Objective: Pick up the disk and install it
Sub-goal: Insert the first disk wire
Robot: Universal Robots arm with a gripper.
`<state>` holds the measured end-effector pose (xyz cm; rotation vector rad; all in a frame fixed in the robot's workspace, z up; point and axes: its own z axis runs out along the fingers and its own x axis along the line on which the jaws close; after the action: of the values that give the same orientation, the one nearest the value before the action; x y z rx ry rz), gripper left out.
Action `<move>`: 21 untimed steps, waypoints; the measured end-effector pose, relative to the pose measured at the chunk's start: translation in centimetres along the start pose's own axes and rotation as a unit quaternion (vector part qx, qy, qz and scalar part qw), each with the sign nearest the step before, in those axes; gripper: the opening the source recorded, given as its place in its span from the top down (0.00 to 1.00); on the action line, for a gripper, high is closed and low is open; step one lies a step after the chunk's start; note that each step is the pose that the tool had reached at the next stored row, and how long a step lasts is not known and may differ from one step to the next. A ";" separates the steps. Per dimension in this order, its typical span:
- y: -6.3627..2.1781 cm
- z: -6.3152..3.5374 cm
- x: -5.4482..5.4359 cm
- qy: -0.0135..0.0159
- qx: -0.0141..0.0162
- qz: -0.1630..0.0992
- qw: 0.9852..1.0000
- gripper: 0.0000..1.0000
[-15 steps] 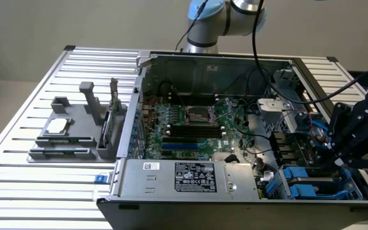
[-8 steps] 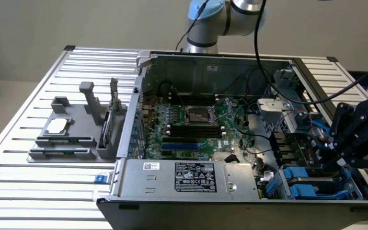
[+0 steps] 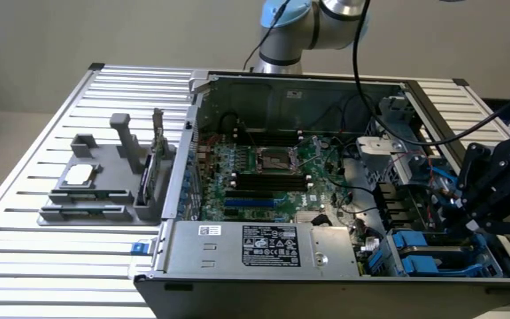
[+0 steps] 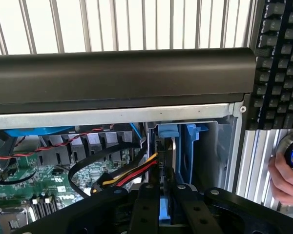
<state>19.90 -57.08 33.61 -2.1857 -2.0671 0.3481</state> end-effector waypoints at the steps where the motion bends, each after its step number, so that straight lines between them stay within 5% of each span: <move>1: 0.00 0.00 0.0 0.000 0.001 0.001 1.000 0.84; 21: -0.04 -0.02 0.2 0.001 0.002 0.005 1.000 0.84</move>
<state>19.87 -56.89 33.62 -2.1934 -2.0539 0.3505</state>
